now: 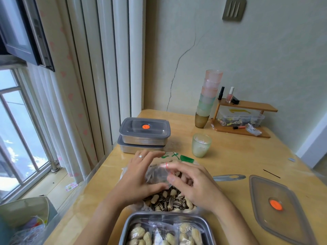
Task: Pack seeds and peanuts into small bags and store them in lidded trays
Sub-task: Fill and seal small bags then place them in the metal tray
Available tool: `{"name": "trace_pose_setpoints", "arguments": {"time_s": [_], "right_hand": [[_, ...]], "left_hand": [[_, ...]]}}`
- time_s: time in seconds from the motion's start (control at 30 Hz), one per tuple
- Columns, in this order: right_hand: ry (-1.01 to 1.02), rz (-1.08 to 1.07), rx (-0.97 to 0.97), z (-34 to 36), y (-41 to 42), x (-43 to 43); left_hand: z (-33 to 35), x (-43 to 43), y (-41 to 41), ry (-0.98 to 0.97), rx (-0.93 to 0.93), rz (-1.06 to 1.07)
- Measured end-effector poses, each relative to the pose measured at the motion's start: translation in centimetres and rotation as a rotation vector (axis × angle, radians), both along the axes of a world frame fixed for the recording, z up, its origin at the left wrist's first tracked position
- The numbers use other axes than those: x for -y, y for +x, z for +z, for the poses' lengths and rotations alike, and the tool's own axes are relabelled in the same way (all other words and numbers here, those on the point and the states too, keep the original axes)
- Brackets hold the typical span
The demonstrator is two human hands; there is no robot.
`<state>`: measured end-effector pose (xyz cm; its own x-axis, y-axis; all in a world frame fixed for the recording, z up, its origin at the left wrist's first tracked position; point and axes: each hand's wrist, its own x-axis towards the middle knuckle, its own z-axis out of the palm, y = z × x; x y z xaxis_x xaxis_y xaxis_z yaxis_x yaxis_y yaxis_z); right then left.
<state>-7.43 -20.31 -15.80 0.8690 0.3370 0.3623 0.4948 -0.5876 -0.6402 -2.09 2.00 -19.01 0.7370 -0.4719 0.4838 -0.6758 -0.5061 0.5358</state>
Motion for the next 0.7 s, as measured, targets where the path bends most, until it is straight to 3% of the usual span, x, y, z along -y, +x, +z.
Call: {"name": "trace_pose_setpoints", "arguments": {"time_s": [0.13,0.23,0.3,0.37,0.4,0.47,0.57,0.63,0.7], "right_hand": [[-0.004,0.033,-0.086,-0.1,-0.4,-0.9],[0.12,-0.077,0.006,0.7,-0.4,0.2],[0.209,-0.352,0.186,1.2,-0.6,1.8],[0.195,-0.778,0.377,1.4,-0.8,4.2],[0.17,-0.977,0.373,1.7,-1.0,5.3],[0.153,-1.189,0.055,1.9,-1.3,8.1],[0.335,-1.074,-0.457,2.8,-2.6,10.5],[0.644,-0.873,-0.568,2.9,-3.5,10.5],[0.767,-0.724,-0.56,3.0,-4.1,9.9]], "left_hand": [[-0.4,0.2,-0.1,0.018,0.016,0.035],[-0.5,0.0,0.1,-0.07,0.033,0.095],[-0.5,-0.2,0.1,-0.152,0.047,0.153],[-0.8,-0.4,0.0,-0.267,0.011,0.242],[-0.8,-0.6,0.0,-0.304,-0.012,0.298],[-0.9,-0.9,0.2,-0.287,-0.073,0.402],[-0.6,-1.3,0.2,-0.218,-0.224,0.434],[-0.3,-1.1,-0.3,-0.199,-0.281,0.397],[-0.1,-0.8,-0.6,-0.171,-0.331,0.385]]}}
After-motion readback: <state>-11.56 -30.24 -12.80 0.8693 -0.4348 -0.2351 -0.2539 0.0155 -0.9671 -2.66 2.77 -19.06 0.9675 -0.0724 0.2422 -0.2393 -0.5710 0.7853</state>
